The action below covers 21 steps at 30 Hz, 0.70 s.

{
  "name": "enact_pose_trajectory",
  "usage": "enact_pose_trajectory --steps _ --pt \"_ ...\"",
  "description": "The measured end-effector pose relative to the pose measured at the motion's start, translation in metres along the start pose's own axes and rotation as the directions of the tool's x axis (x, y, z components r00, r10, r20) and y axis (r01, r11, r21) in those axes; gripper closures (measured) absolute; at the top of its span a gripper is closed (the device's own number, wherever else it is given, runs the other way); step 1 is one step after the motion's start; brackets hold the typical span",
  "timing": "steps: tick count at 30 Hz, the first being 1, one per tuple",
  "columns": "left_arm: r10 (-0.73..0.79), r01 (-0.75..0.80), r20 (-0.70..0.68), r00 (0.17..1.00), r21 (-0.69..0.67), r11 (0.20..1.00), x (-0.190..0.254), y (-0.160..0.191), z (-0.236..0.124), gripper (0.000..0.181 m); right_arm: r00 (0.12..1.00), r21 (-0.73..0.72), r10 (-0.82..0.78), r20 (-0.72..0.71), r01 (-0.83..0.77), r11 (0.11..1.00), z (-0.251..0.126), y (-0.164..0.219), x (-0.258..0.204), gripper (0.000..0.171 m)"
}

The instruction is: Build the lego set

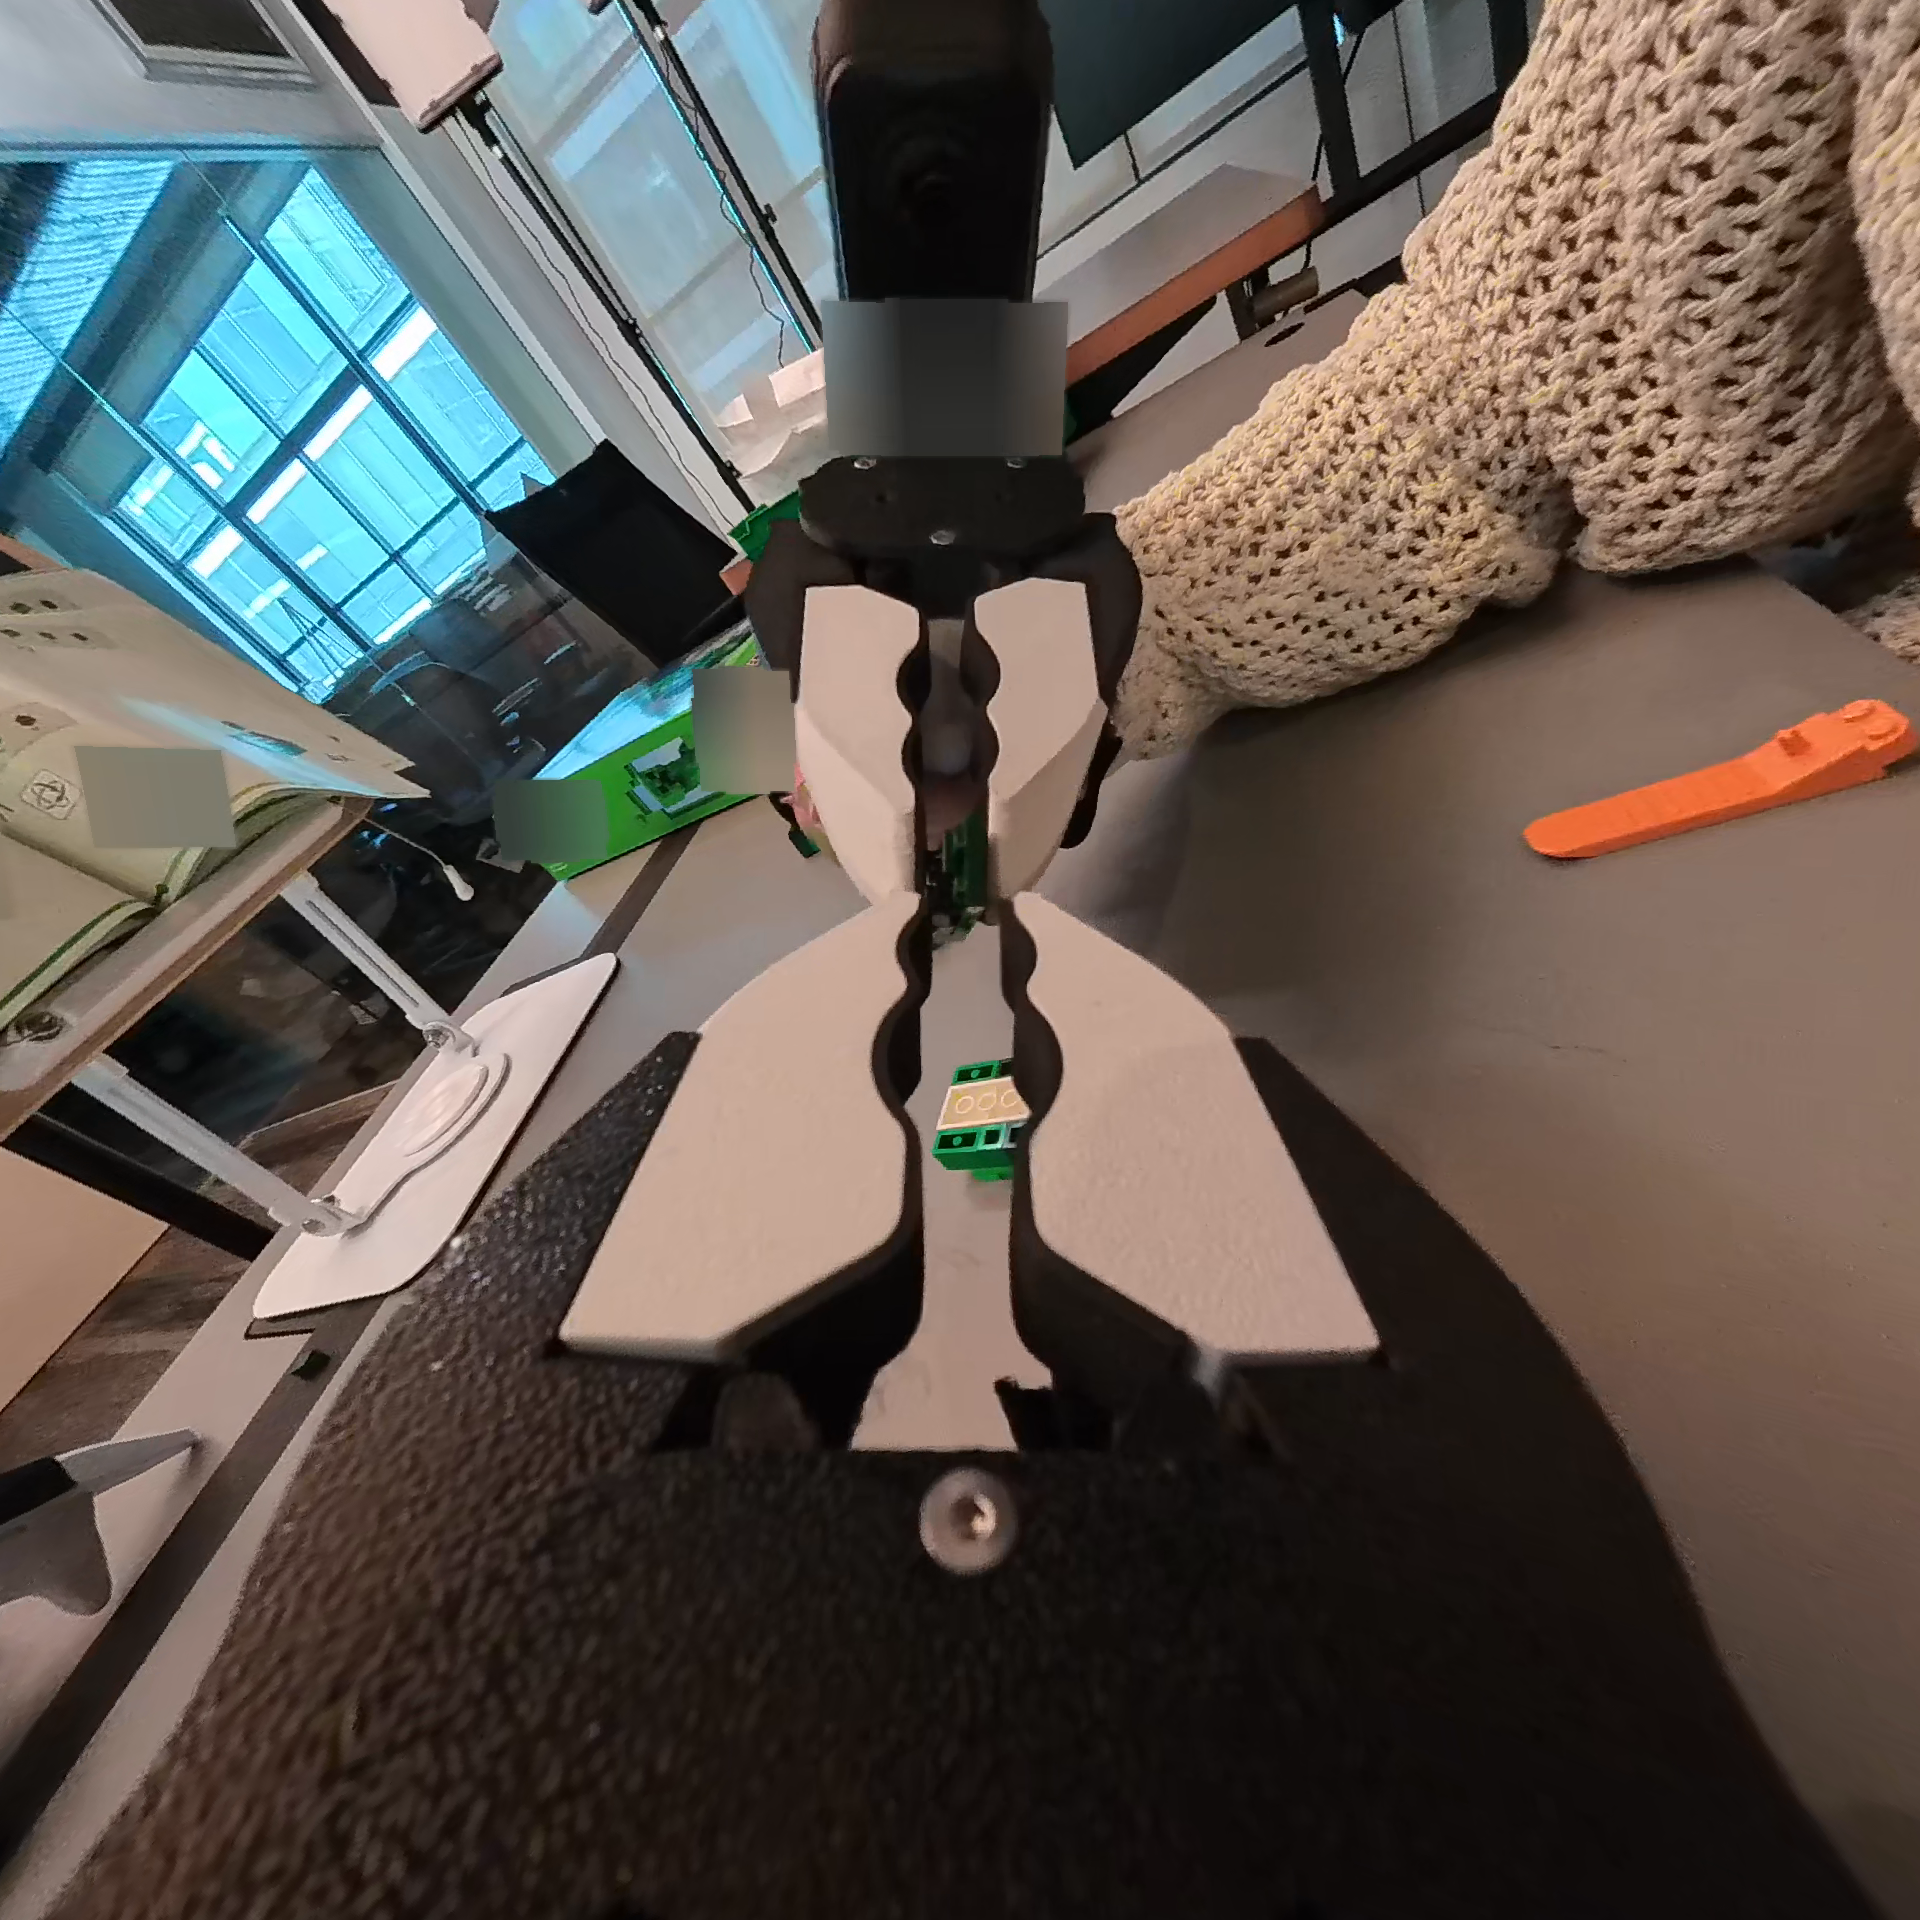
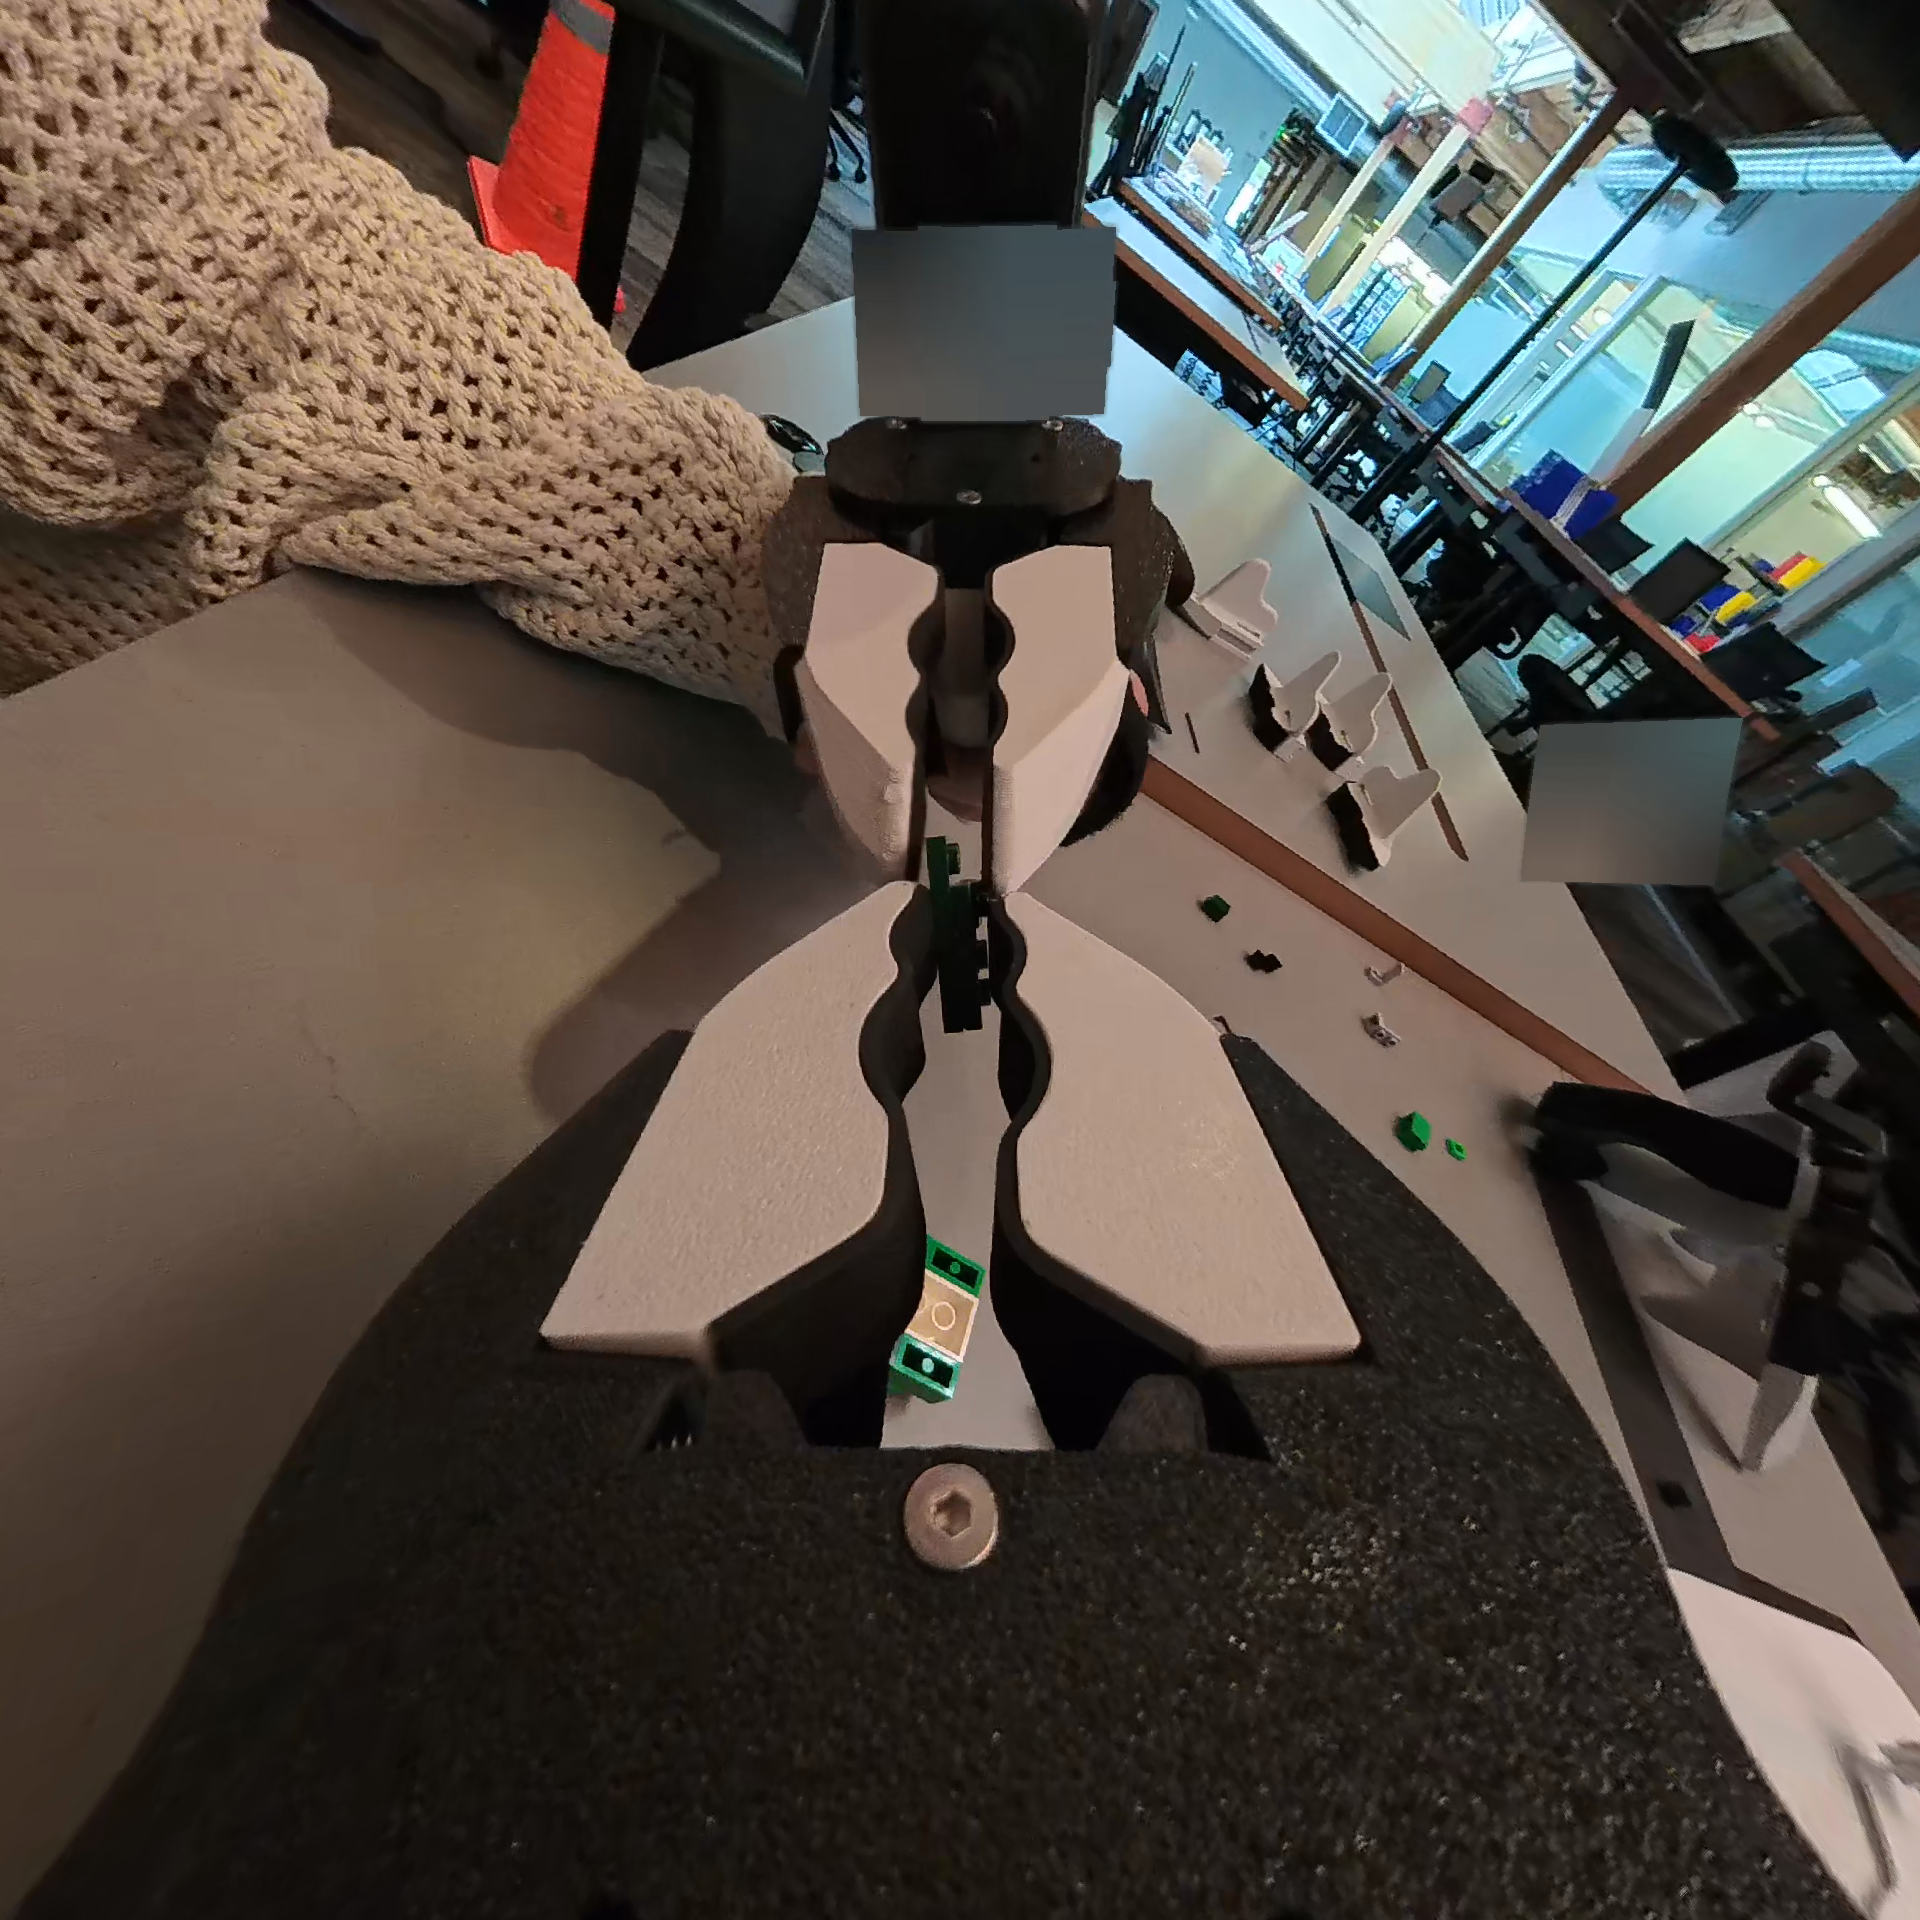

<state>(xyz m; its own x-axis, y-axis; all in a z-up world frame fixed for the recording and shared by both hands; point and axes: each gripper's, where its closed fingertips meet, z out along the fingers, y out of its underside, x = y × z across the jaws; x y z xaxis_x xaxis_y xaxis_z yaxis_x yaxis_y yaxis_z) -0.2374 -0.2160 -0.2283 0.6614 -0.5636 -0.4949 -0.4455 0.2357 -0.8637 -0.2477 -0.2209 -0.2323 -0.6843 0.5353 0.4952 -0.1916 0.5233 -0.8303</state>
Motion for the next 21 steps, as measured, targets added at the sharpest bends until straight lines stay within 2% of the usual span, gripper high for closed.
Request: enact_pose_trajectory --steps 18,21 --pt "-0.071 0.072 -0.052 0.996 0.023 0.997 0.0037 -0.0020 0.0001 0.176 0.999 -0.044 -0.040 0.024 0.041 0.998 0.0000 -0.0003 -0.0049 0.163" --pt "-0.109 0.109 -0.007 0.994 -0.006 0.994 -0.0035 0.0034 0.0015 0.176 0.997 -0.081 -0.068 -0.031 0.065 0.995 -0.0001 0.0057 0.0035 0.163"
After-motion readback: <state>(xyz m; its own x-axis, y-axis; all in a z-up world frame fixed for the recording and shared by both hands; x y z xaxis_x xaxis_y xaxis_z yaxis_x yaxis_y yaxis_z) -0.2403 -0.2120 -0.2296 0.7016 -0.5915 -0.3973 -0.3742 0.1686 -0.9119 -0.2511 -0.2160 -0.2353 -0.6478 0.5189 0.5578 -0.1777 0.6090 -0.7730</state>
